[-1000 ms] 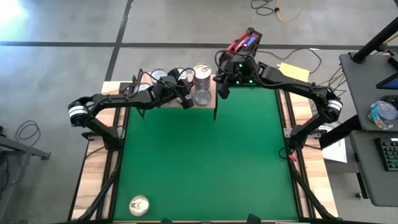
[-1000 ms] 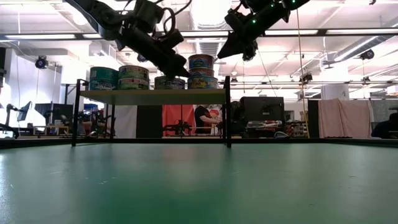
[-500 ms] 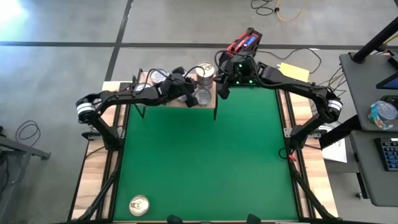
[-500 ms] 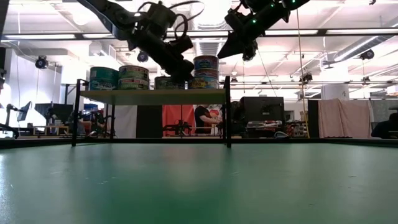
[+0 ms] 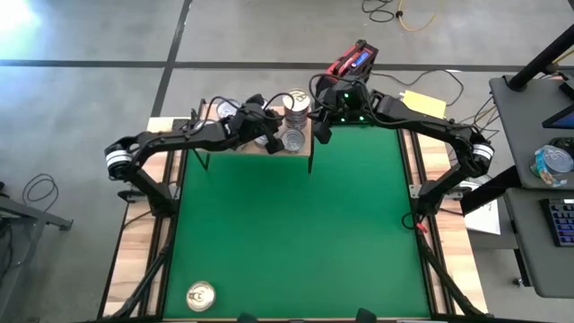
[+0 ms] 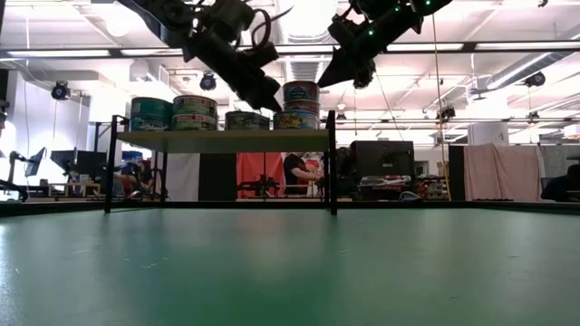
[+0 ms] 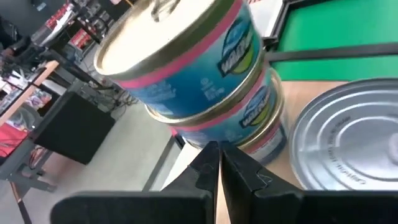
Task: Stack canned seafood by type on shelf
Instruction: Stack the blue tuna can on top of the blue tuna can on the shelf
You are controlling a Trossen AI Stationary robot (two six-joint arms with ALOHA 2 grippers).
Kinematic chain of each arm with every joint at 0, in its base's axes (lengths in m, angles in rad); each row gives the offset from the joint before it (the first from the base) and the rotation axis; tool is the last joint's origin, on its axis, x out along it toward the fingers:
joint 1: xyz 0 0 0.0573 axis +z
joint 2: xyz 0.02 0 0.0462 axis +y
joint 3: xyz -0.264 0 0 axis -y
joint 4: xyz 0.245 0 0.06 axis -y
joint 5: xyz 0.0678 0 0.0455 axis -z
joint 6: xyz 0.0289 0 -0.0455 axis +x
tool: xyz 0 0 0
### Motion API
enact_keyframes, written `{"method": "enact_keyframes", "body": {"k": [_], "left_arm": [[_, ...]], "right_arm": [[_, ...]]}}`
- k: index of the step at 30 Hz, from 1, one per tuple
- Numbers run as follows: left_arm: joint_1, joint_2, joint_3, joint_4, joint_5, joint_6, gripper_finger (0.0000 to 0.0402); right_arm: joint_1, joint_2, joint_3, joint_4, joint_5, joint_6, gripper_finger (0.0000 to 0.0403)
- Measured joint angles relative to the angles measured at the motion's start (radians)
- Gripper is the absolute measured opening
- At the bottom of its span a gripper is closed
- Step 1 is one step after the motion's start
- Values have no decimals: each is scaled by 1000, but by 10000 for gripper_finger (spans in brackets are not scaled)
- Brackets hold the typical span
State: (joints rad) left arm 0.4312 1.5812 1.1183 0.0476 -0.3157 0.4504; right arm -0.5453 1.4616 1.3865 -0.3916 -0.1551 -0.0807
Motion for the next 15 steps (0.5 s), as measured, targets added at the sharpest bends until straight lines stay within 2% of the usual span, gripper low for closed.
{"method": "enact_keyframes", "body": {"k": [4, 12, 15], "left_arm": [[-19, -40, 0, -52, 0, 6, 0], [-66, -148, 0, -355, 4, -29, 0], [-79, -159, 0, -405, 3, -45, 0]], "right_arm": [[0, 0, -6, -1, 0, -2, 12], [0, 0, -15, -24, 0, 1, 12], [0, 0, -15, -21, 0, 1, 12]]}}
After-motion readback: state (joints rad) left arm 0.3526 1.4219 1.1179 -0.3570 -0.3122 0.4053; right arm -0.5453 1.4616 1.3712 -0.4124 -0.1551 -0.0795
